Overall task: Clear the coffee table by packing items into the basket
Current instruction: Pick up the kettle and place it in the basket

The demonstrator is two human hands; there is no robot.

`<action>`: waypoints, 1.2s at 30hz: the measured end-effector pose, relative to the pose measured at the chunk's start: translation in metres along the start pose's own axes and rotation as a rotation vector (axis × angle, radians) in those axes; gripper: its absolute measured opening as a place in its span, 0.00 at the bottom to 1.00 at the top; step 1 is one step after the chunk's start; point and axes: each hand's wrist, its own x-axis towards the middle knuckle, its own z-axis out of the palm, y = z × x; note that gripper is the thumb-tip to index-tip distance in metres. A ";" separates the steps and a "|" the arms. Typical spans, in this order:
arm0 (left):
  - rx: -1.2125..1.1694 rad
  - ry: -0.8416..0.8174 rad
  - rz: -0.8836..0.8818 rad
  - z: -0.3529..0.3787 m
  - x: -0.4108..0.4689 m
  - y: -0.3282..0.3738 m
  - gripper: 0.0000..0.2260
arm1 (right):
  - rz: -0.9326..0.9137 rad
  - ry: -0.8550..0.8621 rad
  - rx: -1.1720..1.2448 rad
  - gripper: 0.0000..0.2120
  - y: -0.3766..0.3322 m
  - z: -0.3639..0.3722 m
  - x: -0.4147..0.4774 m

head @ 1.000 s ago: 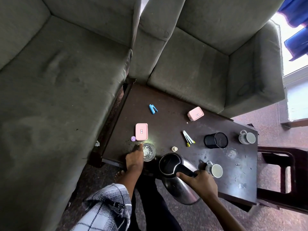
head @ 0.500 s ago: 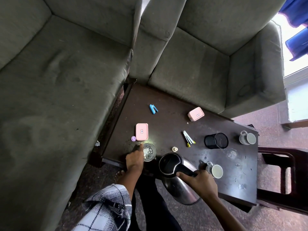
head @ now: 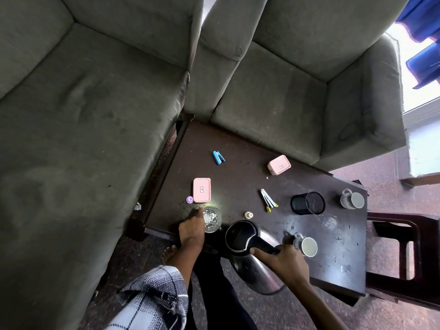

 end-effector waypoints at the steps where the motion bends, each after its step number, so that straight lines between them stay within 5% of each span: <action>1: 0.000 0.003 0.000 0.000 0.000 0.000 0.24 | -0.001 -0.001 -0.002 0.31 0.000 0.000 0.000; 36: -0.007 0.009 -0.012 0.000 -0.001 0.002 0.23 | -0.012 0.010 -0.006 0.31 0.004 -0.001 0.003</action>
